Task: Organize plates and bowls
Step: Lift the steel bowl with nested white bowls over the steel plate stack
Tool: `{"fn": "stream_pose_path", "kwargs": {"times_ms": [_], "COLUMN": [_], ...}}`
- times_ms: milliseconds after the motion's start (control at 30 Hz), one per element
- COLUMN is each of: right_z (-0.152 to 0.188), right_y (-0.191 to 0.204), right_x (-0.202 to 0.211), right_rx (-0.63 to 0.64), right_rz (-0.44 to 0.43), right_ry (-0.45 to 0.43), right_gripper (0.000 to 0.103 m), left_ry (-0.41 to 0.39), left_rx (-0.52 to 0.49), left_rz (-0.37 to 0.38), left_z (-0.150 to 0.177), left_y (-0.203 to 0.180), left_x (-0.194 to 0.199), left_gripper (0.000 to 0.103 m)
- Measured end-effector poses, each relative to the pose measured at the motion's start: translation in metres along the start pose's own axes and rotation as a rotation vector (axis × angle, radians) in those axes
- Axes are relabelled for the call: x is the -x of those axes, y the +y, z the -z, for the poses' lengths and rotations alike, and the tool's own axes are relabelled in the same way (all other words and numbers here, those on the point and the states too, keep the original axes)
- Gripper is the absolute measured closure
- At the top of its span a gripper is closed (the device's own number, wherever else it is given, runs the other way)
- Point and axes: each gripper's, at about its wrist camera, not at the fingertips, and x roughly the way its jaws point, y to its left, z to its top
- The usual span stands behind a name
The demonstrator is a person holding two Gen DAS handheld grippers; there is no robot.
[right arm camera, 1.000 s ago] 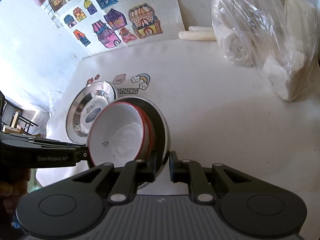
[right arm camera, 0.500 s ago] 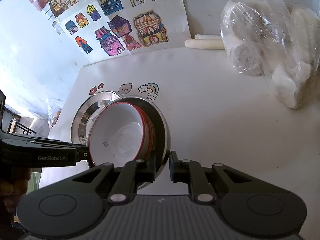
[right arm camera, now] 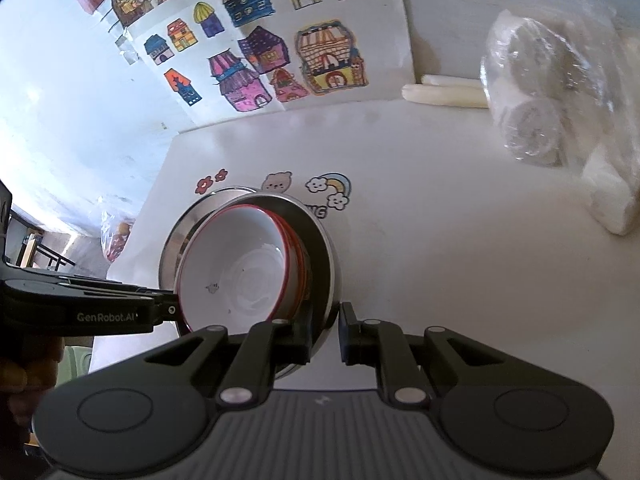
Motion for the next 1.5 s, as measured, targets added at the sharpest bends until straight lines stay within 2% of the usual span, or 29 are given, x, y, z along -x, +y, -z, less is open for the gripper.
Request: {"fn": "stream_pose_path", "kwargs": {"times_ms": [633,1067,1500], "right_z": [-0.011,-0.023,-0.025], "right_y": [0.028,0.064,0.072], "right_x": [-0.028,-0.054,-0.065], "right_rx": [0.04,0.038,0.018], "right_rz": [-0.023,-0.022,-0.01], "right_ry": [0.0,-0.003,-0.001], "right_gripper": [0.088,0.088,0.088], "left_ry": [-0.01,-0.01,0.006], "left_rx": [0.041,0.04,0.023], "left_rz": [-0.018,-0.022,-0.016], "left_z": [-0.006,-0.023,-0.027], "left_y": [0.045,0.082,0.097], "left_x": [0.009,0.012,0.006], "left_gripper": [0.092,0.092,0.092]}}
